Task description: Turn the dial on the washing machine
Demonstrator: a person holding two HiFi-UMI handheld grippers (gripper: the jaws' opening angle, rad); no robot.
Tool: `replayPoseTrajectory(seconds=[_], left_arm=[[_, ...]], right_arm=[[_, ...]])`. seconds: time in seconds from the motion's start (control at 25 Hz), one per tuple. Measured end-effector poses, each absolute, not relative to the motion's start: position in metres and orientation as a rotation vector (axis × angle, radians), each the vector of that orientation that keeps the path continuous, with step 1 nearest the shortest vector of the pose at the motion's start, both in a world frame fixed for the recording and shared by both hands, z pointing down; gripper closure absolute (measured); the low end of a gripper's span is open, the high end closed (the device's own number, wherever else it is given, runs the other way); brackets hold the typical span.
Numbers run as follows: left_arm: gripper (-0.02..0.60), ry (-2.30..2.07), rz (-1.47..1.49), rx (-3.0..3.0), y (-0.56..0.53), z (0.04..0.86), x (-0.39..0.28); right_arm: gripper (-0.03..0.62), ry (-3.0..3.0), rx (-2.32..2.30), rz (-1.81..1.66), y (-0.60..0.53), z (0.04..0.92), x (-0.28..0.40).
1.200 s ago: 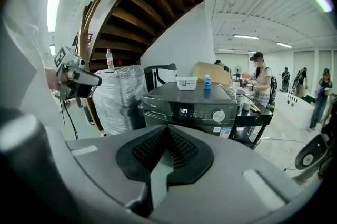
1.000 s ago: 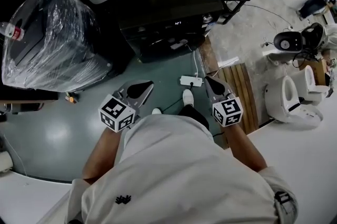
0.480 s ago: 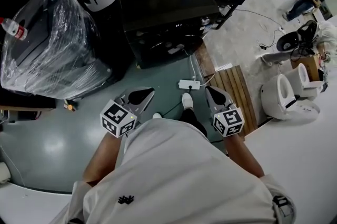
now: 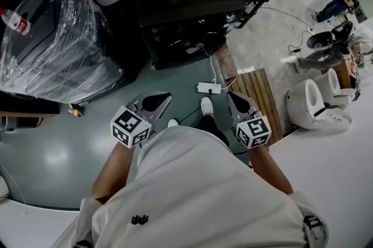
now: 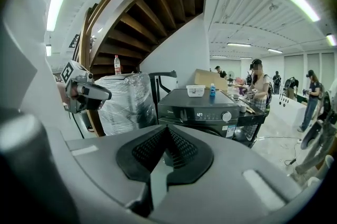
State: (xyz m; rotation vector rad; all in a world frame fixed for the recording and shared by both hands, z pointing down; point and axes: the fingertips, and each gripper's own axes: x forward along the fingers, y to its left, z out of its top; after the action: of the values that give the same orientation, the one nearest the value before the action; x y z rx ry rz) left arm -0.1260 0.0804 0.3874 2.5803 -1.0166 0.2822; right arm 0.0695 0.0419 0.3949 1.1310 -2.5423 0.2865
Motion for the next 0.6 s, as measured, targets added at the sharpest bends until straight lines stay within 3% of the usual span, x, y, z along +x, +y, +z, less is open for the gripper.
replayPoseTrajectory(seconds=[0.6], left_arm=[[0.525, -1.069, 0.253, 2.528, 0.08, 0.392, -0.138]], right_arm=[[0.592, -2.557, 1.099, 0.276, 0.037, 0.395, 0.058]])
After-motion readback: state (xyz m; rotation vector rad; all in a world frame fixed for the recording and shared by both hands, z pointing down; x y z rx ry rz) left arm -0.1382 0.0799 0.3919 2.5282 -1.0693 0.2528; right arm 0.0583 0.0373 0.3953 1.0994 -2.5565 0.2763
